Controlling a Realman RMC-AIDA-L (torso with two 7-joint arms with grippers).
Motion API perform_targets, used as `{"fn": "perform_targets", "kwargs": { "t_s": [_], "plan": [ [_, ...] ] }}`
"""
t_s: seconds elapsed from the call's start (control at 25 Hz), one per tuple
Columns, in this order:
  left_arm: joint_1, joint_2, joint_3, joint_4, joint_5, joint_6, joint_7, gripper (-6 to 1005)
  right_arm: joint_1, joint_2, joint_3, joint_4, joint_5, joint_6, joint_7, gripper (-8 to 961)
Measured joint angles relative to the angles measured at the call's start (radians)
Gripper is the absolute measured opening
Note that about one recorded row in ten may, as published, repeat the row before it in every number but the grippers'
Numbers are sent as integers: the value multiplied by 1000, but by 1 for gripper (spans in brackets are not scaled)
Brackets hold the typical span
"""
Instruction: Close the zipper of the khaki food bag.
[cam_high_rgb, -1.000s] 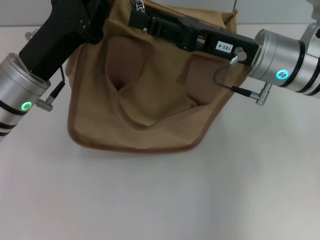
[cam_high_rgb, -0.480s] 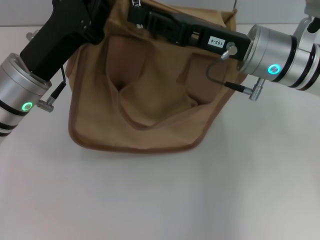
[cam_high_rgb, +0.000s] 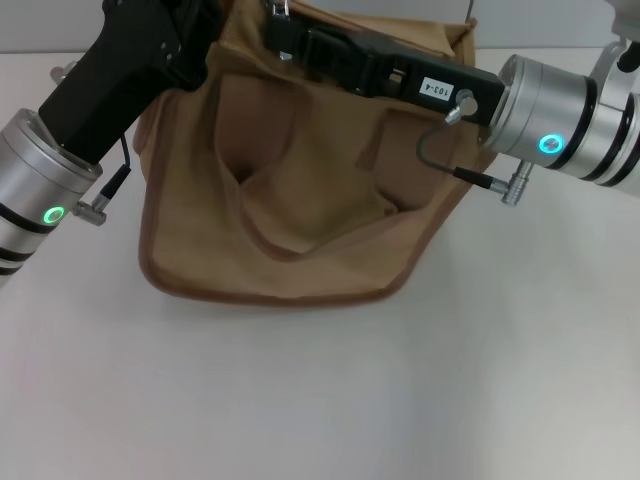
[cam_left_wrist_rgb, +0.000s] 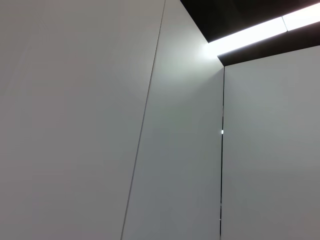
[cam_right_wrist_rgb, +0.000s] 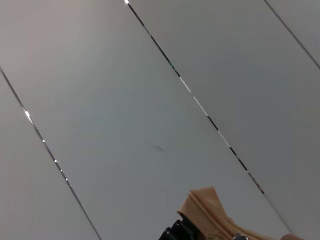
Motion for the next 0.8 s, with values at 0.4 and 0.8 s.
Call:
{"fn": "perform_targets", "kwargs": {
  "t_s": [0.4, 0.8],
  "plan": [
    [4, 0, -13, 1, 0, 1, 1, 33, -29, -6, 2, 2, 0, 2, 8, 10],
    [6, 2, -16, 2, 0, 0, 1, 34, -100, -11, 20, -3, -1, 3, 32, 37]
  ]
}}
